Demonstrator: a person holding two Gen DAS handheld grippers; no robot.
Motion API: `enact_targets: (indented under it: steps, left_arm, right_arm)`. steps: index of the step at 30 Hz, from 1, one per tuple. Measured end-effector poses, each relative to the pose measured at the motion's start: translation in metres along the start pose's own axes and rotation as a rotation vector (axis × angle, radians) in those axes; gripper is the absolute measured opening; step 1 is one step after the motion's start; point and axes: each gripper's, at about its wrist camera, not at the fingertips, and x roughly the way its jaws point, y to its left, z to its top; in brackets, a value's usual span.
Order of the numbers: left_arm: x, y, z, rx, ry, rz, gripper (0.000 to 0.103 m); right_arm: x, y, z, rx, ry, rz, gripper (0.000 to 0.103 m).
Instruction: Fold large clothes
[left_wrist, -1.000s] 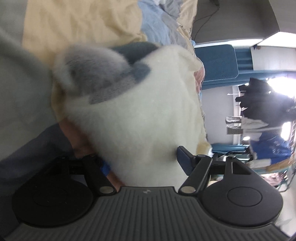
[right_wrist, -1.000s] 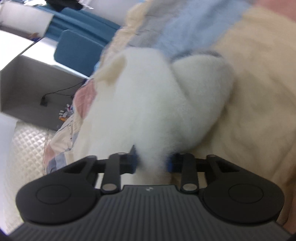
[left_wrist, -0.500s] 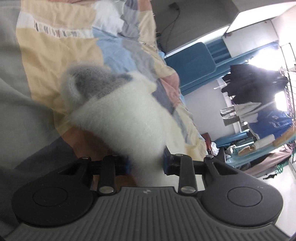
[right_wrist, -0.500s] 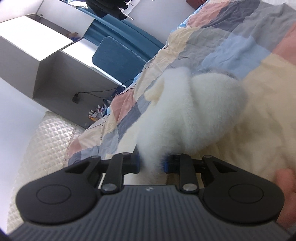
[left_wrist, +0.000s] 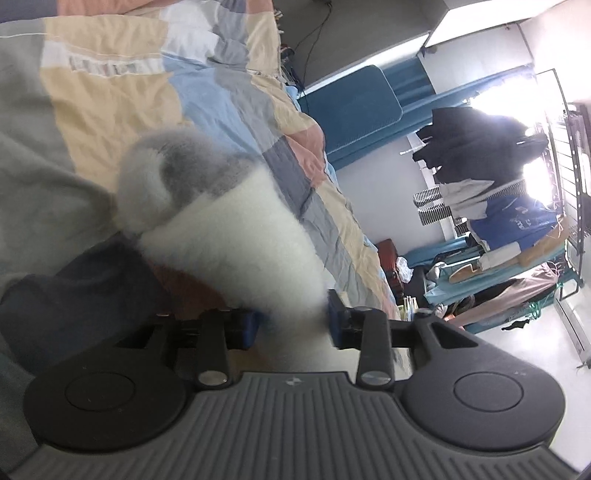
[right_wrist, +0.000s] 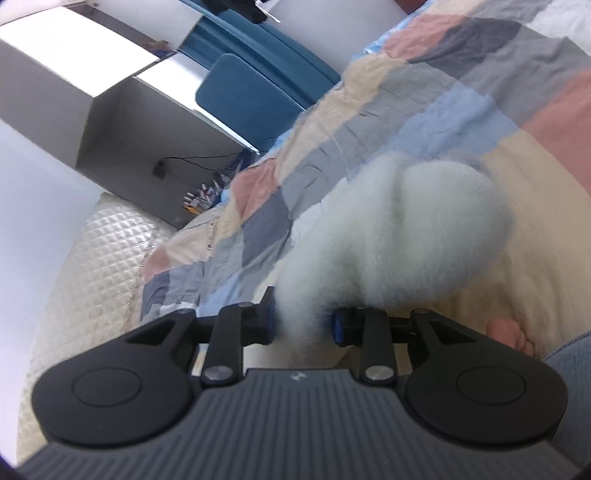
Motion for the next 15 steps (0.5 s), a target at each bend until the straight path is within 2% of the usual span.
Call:
enact_targets:
  steps: [1, 7, 10, 15]
  left_arm:
    - [0.003, -0.002, 0.004, 0.005, -0.002, -0.020, 0.060]
    - [0.020, -0.025, 0.027, 0.046, -0.042, -0.051, 0.063]
    - [0.038, -0.032, 0.044, 0.070, -0.049, -0.041, 0.064]
    - [0.076, -0.038, 0.075, 0.112, -0.074, 0.051, 0.064]
  right_arm:
    - [0.002, 0.000, 0.002, -0.003, 0.000, 0.005, 0.037]
    - [0.010, 0.013, 0.018, 0.018, -0.001, 0.060, 0.060]
    - [0.027, 0.026, 0.030, -0.039, -0.010, 0.044, 0.060]
    - [0.072, 0.037, 0.050, -0.070, 0.017, -0.006, 0.060]
